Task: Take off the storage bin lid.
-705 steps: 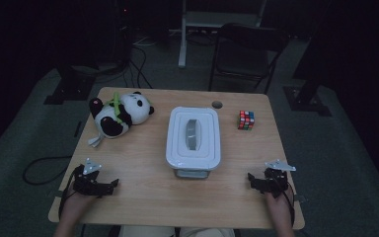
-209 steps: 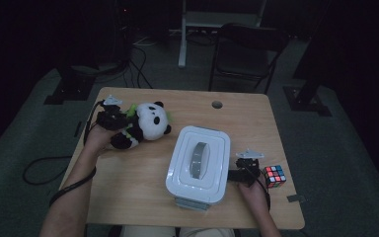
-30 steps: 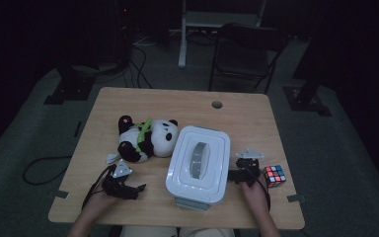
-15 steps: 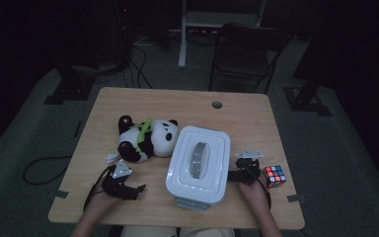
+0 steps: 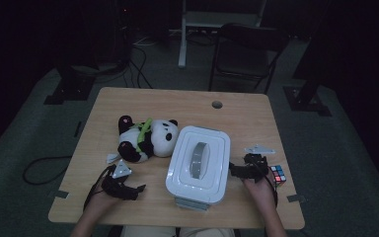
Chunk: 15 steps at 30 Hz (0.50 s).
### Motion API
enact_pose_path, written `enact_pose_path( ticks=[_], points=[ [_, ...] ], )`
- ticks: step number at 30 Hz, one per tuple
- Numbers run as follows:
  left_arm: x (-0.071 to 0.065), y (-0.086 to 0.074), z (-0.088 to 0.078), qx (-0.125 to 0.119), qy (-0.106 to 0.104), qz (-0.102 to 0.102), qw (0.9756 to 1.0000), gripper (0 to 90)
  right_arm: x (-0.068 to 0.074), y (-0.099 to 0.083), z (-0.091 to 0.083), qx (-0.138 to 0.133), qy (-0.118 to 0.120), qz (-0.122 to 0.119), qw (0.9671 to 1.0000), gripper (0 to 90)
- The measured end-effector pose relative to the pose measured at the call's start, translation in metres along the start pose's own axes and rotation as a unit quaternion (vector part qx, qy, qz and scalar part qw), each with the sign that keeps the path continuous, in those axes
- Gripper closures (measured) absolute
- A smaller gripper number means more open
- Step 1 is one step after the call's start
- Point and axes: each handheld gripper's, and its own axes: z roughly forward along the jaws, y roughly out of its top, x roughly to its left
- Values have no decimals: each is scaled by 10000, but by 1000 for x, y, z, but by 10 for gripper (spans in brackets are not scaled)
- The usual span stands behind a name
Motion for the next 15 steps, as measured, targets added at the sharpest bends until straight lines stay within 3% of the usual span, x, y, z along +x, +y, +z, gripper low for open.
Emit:
enact_pose_path(
  ticks=[4, 7, 8, 12, 15],
  points=[
    [0, 0, 0, 1, -7, 0, 10000, 92, -5, 8, -17, -156, -60, 206, 9996, 132],
    [0, 0, 0, 0, -6, 1, 10000, 92, -7, 13, -27, -243, -120, 217, 9994, 132],
    [0, 0, 0, 0, -6, 2, 10000, 92, -8, 18, -37, -367, -87, 221, 9990, 132],
    [-1, 0, 0, 5, -20, 17, 10000, 92, -5, 27, -54, -566, -42, 179, 9982, 132],
    [-1, 0, 0, 0, -21, 14, 10000, 93, 0, 32, -64, -704, 118, 211, 9972, 132]
  ],
)
